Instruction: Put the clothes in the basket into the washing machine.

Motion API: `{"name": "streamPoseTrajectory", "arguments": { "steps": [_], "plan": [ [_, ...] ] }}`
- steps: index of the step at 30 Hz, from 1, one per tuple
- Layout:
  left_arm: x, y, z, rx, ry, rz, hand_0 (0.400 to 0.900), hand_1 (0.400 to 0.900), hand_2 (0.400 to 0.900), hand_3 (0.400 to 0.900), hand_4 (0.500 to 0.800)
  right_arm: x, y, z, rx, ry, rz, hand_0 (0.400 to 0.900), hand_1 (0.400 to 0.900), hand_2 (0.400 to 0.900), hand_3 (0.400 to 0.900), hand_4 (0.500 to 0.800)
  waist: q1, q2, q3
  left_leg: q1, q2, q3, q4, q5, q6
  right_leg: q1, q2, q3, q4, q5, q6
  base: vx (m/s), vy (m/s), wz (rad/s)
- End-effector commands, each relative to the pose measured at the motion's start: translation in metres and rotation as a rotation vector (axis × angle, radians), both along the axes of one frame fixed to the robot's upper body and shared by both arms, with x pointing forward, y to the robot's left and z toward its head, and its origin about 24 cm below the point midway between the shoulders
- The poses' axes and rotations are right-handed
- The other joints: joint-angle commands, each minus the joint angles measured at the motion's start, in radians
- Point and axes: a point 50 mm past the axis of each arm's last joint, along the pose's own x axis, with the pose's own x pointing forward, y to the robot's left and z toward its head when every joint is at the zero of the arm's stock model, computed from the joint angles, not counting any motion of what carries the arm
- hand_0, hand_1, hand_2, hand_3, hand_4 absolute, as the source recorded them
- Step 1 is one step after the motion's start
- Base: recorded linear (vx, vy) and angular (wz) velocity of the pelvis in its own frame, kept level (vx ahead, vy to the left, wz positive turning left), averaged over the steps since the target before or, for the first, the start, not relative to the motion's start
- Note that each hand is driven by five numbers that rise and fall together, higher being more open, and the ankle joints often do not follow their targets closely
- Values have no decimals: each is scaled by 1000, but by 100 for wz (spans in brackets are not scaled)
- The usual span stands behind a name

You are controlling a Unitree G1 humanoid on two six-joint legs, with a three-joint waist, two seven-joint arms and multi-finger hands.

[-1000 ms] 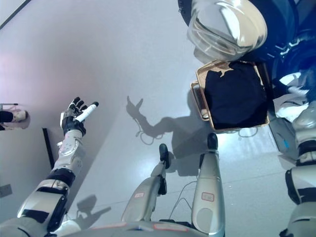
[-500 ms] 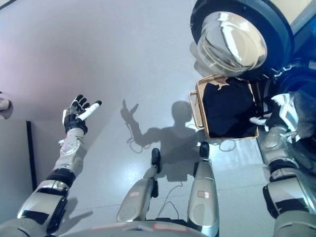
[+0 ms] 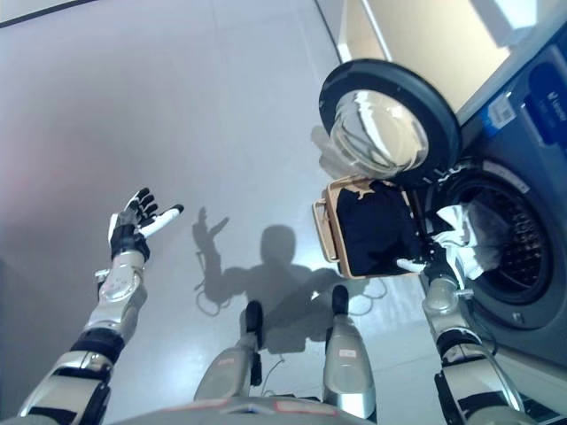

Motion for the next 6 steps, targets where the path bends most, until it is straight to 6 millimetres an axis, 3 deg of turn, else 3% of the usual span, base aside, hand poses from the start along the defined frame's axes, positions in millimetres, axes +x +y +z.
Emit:
{"name": "streamPoseTrajectory", "arguments": {
  "steps": [1, 6],
  "plan": [
    [-7, 35, 29, 122, -93, 69, 900, 900, 900, 900, 800, -9, -5, -3, -7, -25, -16, 900, 900, 900, 900, 800, 20, -50, -138, 19, 46, -10, 155, -162, -17, -77, -82, 74, 28, 100, 87, 33, -5, -9],
    [-17, 32, 16, 76, -70, 85, 900, 900, 900, 900, 800, -18, -10, -7, 11, -21, -60, 900, 900, 900, 900, 800, 21, -62, -166, 49, 52, -8, 145, -167, -17, -50, -77, 73, 31, 93, 90, 23, -2, 0]
  ]
}}
